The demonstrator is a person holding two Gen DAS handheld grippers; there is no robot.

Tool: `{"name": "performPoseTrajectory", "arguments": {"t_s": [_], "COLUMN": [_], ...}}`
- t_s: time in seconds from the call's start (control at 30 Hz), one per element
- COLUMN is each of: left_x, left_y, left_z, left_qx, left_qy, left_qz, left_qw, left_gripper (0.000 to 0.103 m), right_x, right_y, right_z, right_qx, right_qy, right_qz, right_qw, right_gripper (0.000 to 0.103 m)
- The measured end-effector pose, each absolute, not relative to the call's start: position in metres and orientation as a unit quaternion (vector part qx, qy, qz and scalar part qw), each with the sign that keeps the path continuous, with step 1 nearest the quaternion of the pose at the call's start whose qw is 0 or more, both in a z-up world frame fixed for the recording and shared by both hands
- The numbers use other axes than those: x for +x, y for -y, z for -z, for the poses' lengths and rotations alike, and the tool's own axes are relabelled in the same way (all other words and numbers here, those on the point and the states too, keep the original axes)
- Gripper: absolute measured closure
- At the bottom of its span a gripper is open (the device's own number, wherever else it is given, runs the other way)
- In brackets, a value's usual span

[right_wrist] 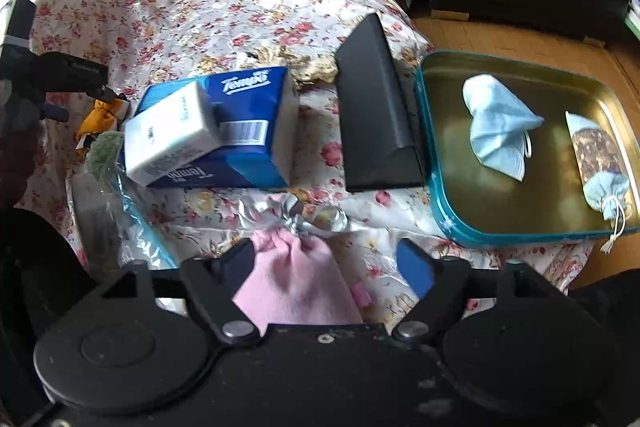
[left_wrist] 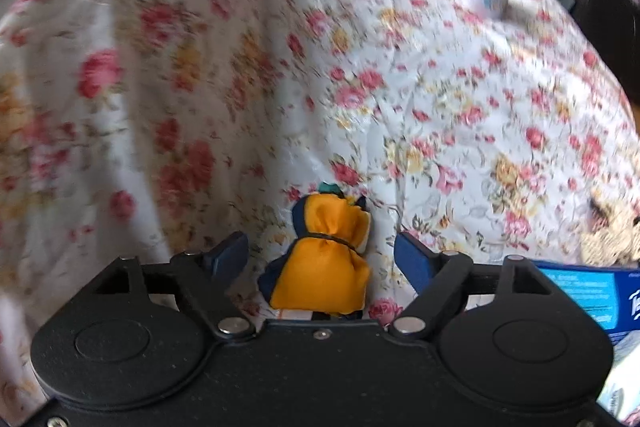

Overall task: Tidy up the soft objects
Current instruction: 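Grasp the pink drawstring pouch with the right gripper while the left holds the orange pouch, then carry both pouches over the gold tray and release them inside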

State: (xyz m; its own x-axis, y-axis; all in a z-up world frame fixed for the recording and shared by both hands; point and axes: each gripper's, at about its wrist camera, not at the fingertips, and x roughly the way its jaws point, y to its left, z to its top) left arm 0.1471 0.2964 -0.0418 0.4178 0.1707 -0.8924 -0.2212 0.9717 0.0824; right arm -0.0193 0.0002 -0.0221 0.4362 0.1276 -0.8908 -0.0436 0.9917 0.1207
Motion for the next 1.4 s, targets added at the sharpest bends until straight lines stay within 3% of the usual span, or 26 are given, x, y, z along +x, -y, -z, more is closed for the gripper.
{"name": "performPoseTrajectory", "arguments": {"t_s": [0.13, 0.4, 0.5, 0.53, 0.6, 0.67, 0.73, 1.03, 1.4], "left_x": [0.161, 0.170, 0.168, 0.166, 0.165, 0.163, 0.159, 0.123, 0.070], "left_y": [-0.293, -0.295, -0.299, -0.301, -0.306, -0.310, -0.312, -0.296, -0.237], "left_z": [0.060, 0.080, 0.077, 0.075, 0.071, 0.066, 0.058, 0.009, -0.048], "left_qx": [-0.013, -0.026, -0.036, -0.039, -0.060, -0.079, -0.087, -0.060, -0.006], "left_qy": [-0.556, -0.594, -0.586, -0.581, -0.576, -0.566, -0.548, -0.455, -0.407], "left_qz": [-0.114, -0.092, -0.092, -0.092, -0.085, -0.082, -0.082, -0.093, -0.067], "left_qw": [0.823, 0.799, 0.805, 0.808, 0.811, 0.817, 0.828, 0.884, 0.911], "left_gripper": [0.027, 0.029, 0.054, 0.059, 0.061, 0.062, 0.062, 0.062, 0.061], "right_x": [-0.021, -0.015, -0.014, -0.016, -0.019, -0.021, -0.023, -0.028, -0.037], "right_y": [-0.001, -0.035, -0.045, -0.047, -0.049, -0.050, -0.048, -0.022, 0.021], "right_z": [0.030, 0.058, 0.070, 0.073, 0.076, 0.077, 0.076, 0.031, -0.023], "right_qx": [0.036, -0.016, -0.037, -0.042, -0.047, -0.053, -0.049, 0.034, 0.072], "right_qy": [-0.539, -0.560, -0.573, -0.575, -0.577, -0.579, -0.582, -0.545, -0.470], "right_qz": [-0.072, -0.088, -0.085, -0.086, -0.086, -0.085, -0.087, -0.123, -0.102], "right_qw": [0.838, 0.824, 0.814, 0.812, 0.811, 0.809, 0.807, 0.829, 0.874], "right_gripper": [0.003, 0.000, 0.000, 0.001, 0.005, 0.031, 0.034, 0.035, 0.034]}}
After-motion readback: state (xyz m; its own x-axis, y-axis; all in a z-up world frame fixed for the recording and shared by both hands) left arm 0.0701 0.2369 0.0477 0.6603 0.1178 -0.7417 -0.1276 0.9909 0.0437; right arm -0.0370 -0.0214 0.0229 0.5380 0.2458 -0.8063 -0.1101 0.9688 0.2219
